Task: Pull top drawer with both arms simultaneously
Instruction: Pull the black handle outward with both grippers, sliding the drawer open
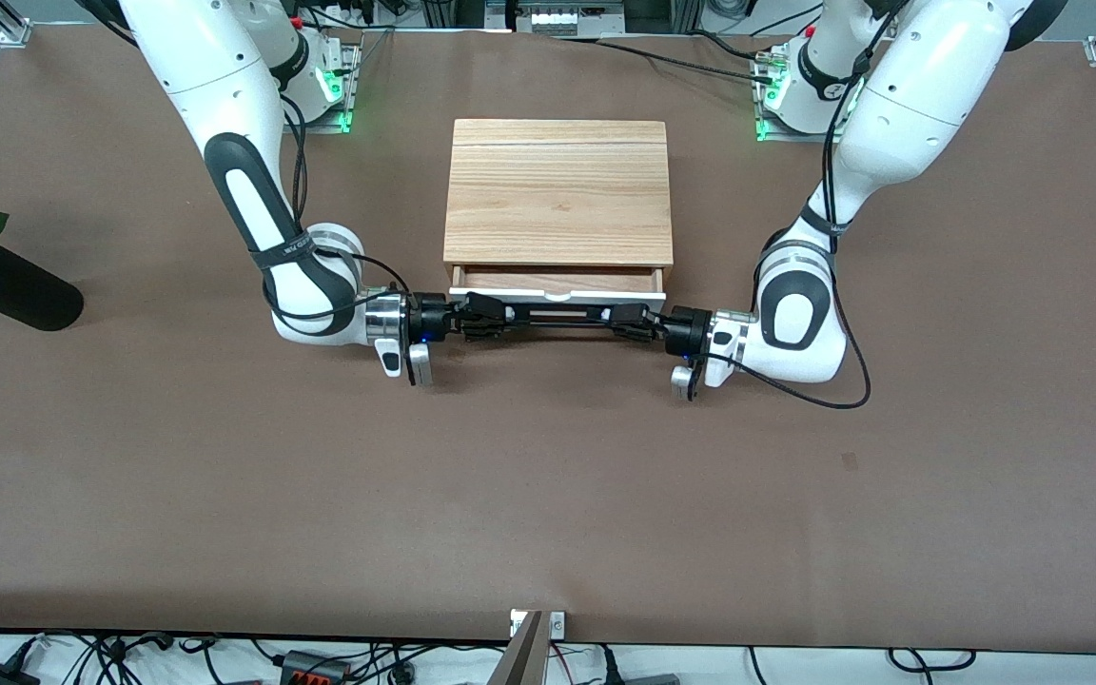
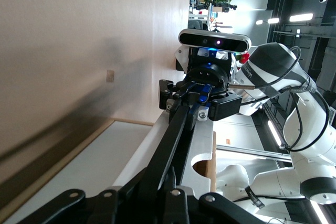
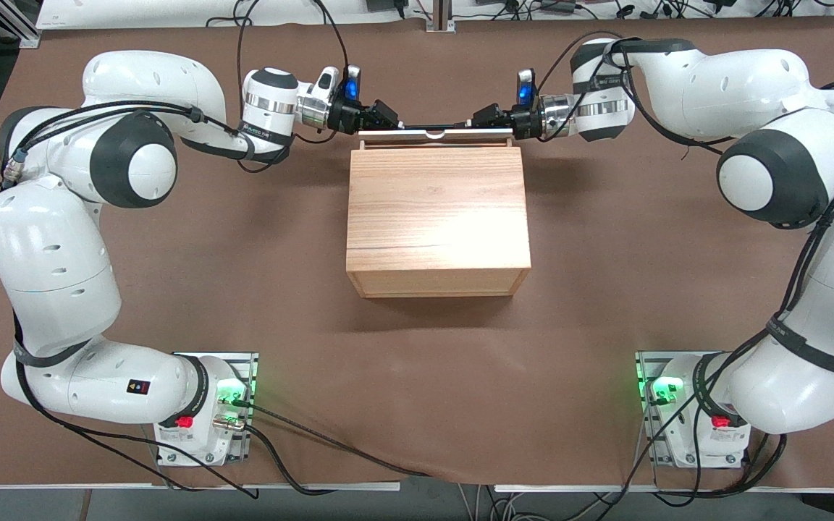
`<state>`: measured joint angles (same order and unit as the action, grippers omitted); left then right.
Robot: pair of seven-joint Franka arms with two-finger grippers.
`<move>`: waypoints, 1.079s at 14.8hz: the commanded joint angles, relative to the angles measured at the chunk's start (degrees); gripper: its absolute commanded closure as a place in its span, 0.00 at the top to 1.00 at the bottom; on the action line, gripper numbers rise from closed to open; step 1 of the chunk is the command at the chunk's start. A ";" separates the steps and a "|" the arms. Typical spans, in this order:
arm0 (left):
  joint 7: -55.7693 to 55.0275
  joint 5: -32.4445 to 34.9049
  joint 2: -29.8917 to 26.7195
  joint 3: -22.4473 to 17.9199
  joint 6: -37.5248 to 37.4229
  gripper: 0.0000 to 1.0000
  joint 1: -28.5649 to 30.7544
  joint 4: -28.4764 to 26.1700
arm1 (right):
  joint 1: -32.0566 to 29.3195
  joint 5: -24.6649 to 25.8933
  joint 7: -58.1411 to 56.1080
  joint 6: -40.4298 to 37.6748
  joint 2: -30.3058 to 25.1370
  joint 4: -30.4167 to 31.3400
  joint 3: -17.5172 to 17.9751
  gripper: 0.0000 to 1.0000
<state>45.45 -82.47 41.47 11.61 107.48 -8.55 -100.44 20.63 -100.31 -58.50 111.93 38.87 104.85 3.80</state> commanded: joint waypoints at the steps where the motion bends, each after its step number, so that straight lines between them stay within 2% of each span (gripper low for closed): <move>1: -0.89 -0.85 1.33 -0.97 2.64 0.14 0.20 3.32 | -0.15 -0.58 4.35 1.45 0.15 -3.94 0.16 0.11; 9: -0.80 -0.76 2.38 -0.97 3.79 0.15 0.29 4.47 | -1.47 0.03 5.68 1.62 1.91 -7.73 -0.55 0.11; 10: -0.80 -0.76 2.38 -0.97 3.79 0.17 0.29 4.47 | -1.64 0.03 5.68 1.71 2.08 -8.08 -0.63 0.11; 11: -0.89 -0.76 2.38 -0.97 3.79 0.30 0.29 4.47 | -1.82 0.12 5.68 1.63 2.26 -8.17 -0.64 0.11; 12: -0.98 -0.76 2.38 -0.97 3.79 0.35 0.20 4.55 | -2.17 0.12 5.68 1.62 2.26 -8.26 -0.72 0.11; 13: -1.15 -0.67 2.38 -0.97 3.79 0.49 0.20 4.73 | -2.26 0.12 5.68 1.62 2.35 -8.35 -0.81 0.11; 16: -1.59 -0.58 2.47 -0.97 3.79 0.54 0.20 5.87 | -2.26 0.12 5.68 1.71 2.35 -8.52 -0.81 0.11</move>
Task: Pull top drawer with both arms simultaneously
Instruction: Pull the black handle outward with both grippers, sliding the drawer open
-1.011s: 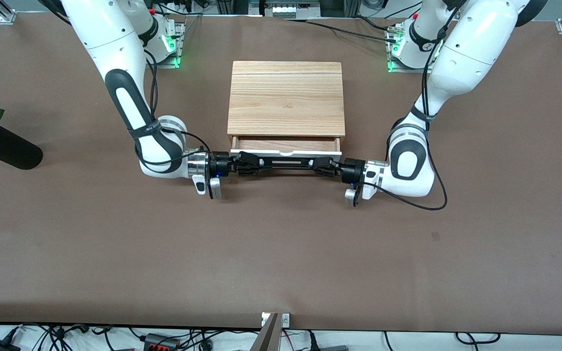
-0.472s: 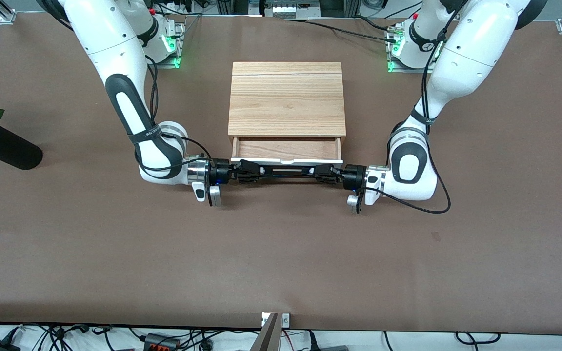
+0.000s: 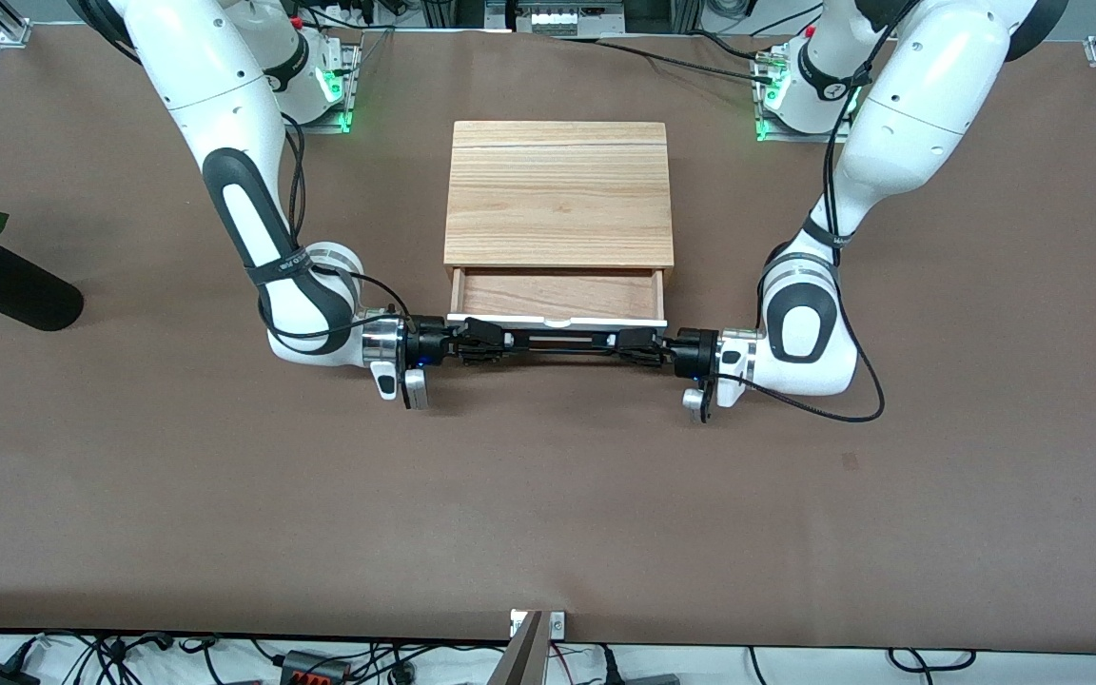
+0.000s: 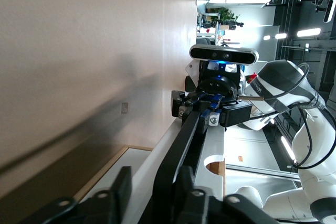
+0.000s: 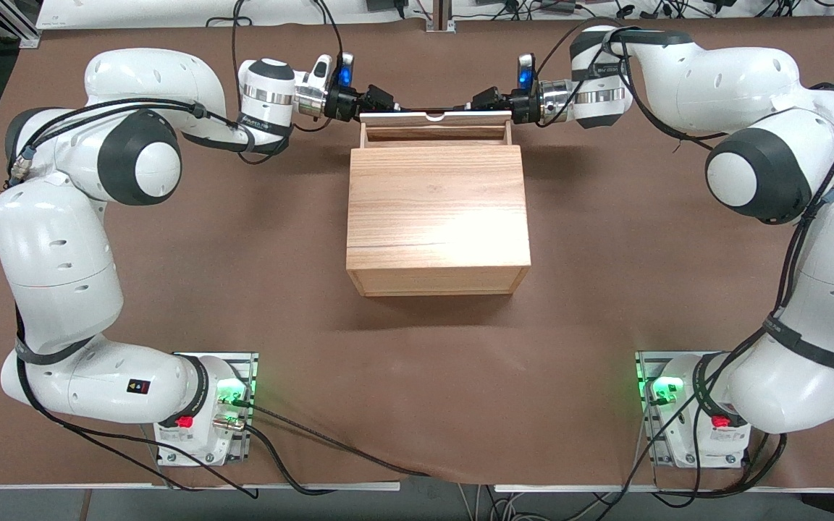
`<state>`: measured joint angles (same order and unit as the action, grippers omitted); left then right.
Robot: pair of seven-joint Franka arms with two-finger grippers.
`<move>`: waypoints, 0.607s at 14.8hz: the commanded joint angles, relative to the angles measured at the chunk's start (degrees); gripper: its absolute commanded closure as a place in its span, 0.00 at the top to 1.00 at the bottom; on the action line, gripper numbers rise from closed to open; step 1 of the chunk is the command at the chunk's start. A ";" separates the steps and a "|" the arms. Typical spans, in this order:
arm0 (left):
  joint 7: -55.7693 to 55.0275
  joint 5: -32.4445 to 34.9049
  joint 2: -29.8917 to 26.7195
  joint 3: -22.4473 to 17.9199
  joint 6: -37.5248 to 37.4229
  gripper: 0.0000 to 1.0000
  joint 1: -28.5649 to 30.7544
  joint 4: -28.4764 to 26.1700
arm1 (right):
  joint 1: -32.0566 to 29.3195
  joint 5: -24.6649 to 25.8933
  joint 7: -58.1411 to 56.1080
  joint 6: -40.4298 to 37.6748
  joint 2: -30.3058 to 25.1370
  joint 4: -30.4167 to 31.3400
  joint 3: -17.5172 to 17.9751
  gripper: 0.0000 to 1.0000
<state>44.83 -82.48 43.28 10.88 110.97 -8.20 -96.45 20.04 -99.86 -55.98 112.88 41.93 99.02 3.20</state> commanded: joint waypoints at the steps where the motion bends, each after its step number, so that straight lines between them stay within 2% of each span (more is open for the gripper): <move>1: -0.97 -0.57 0.67 -0.25 0.30 0.60 -0.15 2.06 | -1.67 -0.34 3.16 0.77 -0.71 -2.69 -0.47 0.11; 2: -1.06 -0.57 0.67 -0.25 0.30 0.62 -0.24 2.06 | -1.67 -0.34 3.16 0.68 -0.71 -2.69 -0.82 0.15; 3: -1.06 -0.57 0.67 -0.25 0.30 0.66 -0.24 2.49 | -1.67 -0.25 3.16 0.68 -0.80 -2.69 -0.82 0.39; 4: -1.14 -0.57 0.67 -0.25 0.30 0.75 -0.24 3.19 | -1.67 -0.16 3.16 0.77 -0.88 -2.69 -0.82 0.86; 5: -1.14 -0.57 0.67 -0.25 0.30 0.83 -0.24 3.37 | -1.67 0.27 3.16 0.68 -0.88 -2.60 -0.91 1.00; 6: -1.14 -0.57 0.67 -0.25 0.30 1.00 -0.24 3.46 | -1.67 1.23 3.16 0.68 -0.97 -2.60 -0.91 1.00; 9: -1.23 -0.49 0.58 -0.51 0.30 1.00 -0.24 4.78 | -1.75 2.47 3.25 0.68 -1.41 -2.60 -0.91 1.00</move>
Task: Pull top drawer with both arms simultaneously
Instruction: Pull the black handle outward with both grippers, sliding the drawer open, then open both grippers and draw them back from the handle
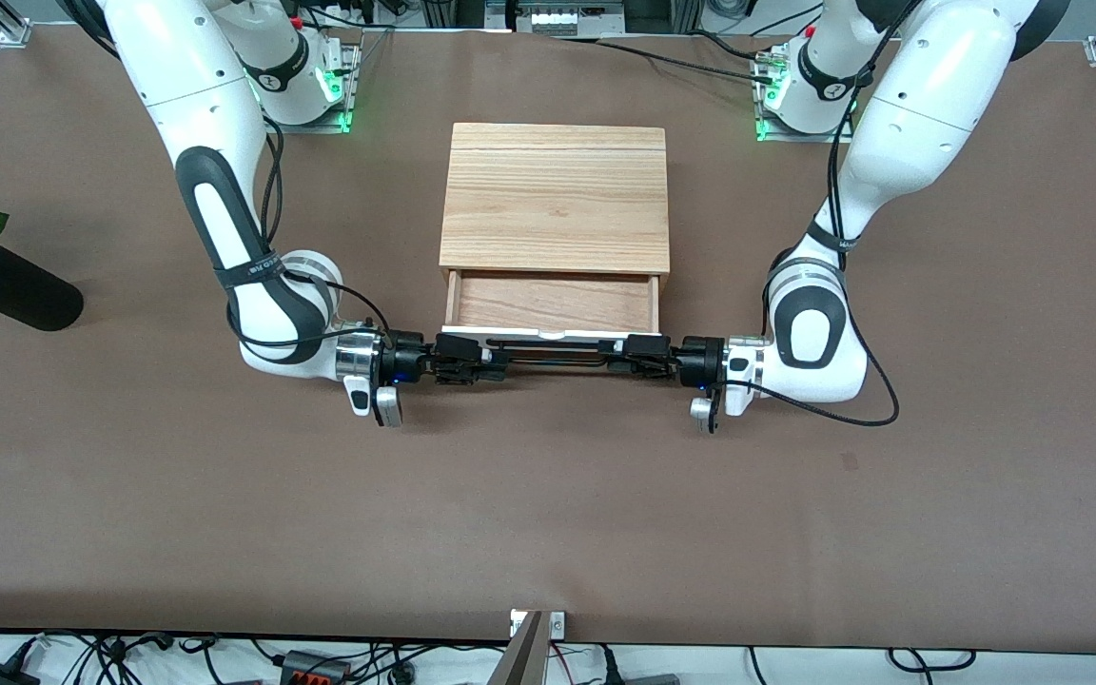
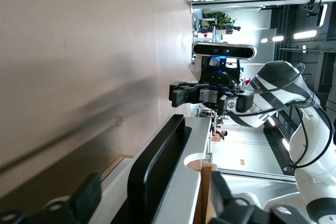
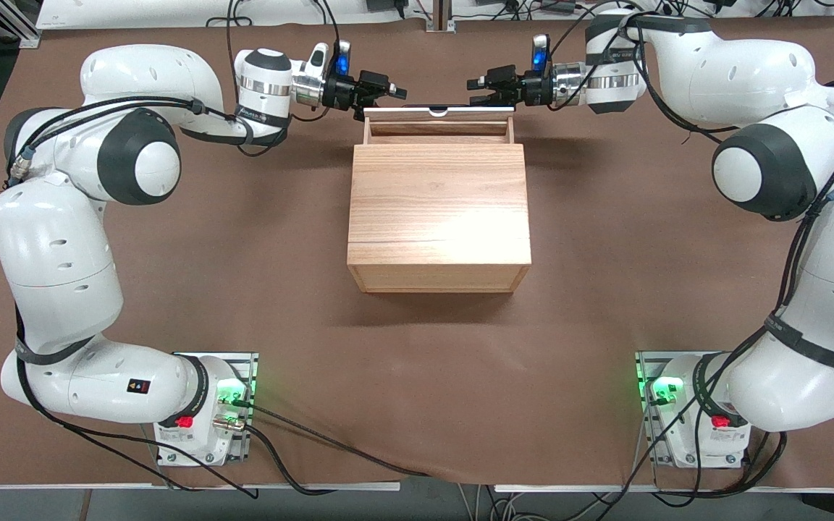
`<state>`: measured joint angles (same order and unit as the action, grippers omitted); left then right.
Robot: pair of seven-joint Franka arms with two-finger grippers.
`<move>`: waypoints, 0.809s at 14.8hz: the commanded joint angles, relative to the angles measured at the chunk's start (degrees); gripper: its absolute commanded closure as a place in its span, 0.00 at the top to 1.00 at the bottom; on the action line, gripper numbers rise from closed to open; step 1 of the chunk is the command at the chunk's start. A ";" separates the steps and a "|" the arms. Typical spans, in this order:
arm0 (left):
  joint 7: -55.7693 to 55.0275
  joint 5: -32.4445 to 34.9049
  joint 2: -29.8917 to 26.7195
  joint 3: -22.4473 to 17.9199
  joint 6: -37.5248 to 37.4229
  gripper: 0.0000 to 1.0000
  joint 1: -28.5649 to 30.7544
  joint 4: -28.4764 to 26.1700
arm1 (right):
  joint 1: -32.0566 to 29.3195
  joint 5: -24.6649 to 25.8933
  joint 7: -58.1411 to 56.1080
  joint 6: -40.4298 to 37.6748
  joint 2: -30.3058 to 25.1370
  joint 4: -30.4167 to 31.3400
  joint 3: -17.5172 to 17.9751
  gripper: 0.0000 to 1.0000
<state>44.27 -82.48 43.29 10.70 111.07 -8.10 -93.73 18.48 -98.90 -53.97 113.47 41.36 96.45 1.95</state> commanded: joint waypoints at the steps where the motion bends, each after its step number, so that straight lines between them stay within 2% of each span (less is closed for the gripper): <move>1: -0.68 0.82 0.48 -0.68 0.20 1.00 -0.59 2.32 | -0.02 1.87 2.11 0.17 -1.28 -0.03 -0.01 1.00; 3: -2.34 7.39 0.48 -1.12 0.11 1.00 -0.25 6.07 | 0.59 6.41 6.75 0.17 -2.77 -0.56 -1.50 1.00; 6: -7.87 20.92 -0.14 -1.30 -0.24 1.00 0.02 10.92 | 0.33 19.14 13.96 0.17 -5.14 -2.93 -2.65 1.00; 8: -9.20 24.64 -0.92 -1.38 -0.50 1.00 0.81 11.55 | 0.85 28.63 18.61 1.31 -7.07 -3.28 -4.14 1.00; 10: -9.38 29.02 -2.85 -1.38 -0.85 1.00 1.25 11.55 | 0.86 39.95 24.14 2.54 -9.09 -3.46 -4.41 1.00; 12: -11.74 34.65 -5.92 -1.38 -1.20 1.00 1.60 11.64 | 0.33 56.11 31.35 2.11 -11.82 -3.64 -4.67 1.00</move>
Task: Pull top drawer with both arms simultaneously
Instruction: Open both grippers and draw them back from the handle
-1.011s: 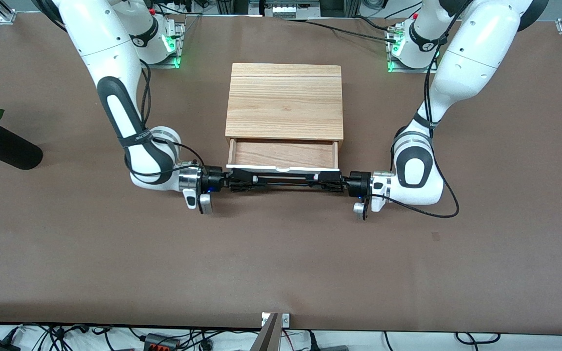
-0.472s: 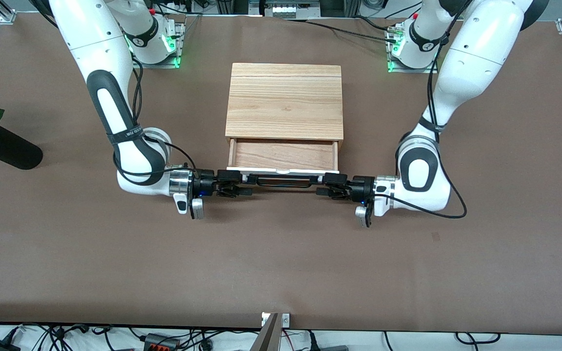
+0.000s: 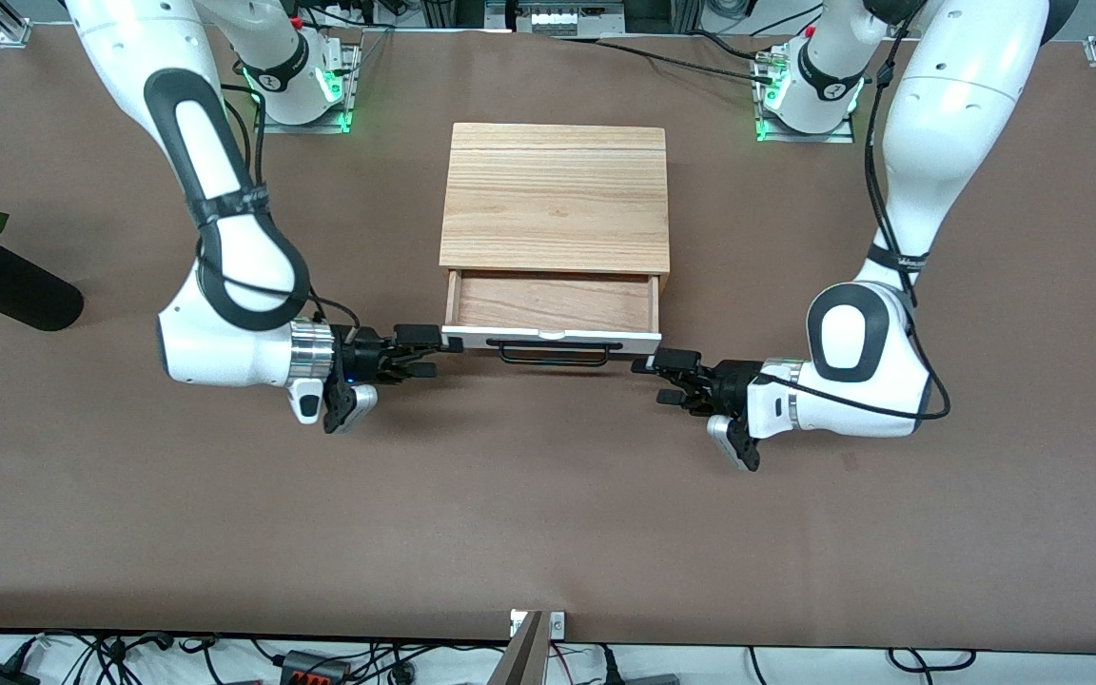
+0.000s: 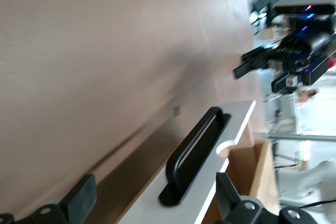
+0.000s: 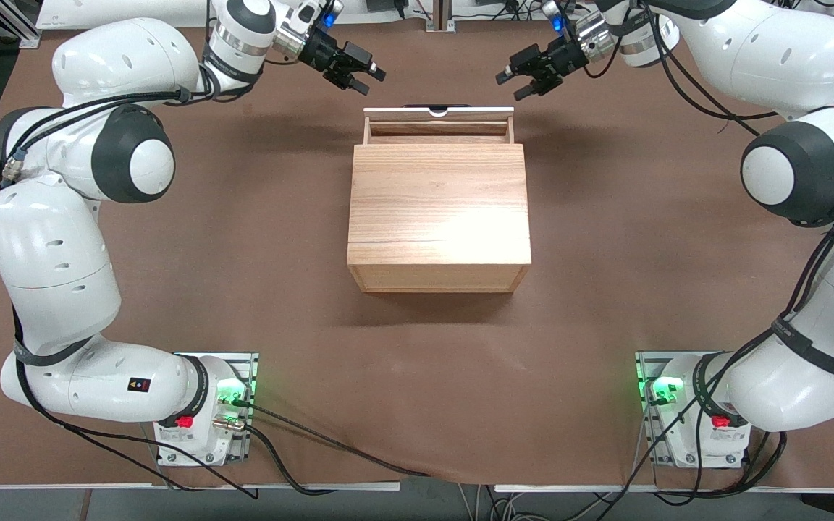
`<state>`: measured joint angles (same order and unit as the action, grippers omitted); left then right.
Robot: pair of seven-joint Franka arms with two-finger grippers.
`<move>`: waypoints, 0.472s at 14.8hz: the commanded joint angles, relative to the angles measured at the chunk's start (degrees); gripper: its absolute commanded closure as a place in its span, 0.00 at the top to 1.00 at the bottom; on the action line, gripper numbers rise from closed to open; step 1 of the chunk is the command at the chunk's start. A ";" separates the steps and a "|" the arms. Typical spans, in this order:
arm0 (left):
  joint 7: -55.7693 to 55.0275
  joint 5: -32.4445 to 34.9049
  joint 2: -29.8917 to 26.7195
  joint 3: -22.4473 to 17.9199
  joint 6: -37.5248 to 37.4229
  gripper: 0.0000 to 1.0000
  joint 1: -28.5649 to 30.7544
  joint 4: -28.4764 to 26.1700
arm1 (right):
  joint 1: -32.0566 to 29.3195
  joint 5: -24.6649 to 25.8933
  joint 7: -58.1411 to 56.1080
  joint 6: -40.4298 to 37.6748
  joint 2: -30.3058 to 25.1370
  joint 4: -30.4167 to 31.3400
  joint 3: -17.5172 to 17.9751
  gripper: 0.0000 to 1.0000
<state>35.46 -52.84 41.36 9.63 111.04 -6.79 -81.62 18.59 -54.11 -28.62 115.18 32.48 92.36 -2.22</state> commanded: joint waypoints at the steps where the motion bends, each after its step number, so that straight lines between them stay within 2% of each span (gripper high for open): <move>1: -4.50 8.16 -5.49 -0.32 -2.65 1.00 0.64 -0.56 | 0.05 19.49 9.68 -0.21 -4.61 0.45 -0.50 1.00; 5: -11.87 19.59 -11.11 -0.32 -11.77 1.00 3.19 -0.21 | -0.04 42.54 22.09 -10.21 -9.71 0.27 -0.94 1.00; 7: -14.01 23.56 -12.79 -0.32 -18.10 1.00 5.29 1.80 | -0.48 48.73 23.60 -16.62 -11.82 0.27 -1.90 1.00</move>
<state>23.93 -33.31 30.92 9.48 97.99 -3.08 -80.76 18.46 -10.67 -7.32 103.54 23.24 92.06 -3.27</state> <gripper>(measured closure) 0.000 0.000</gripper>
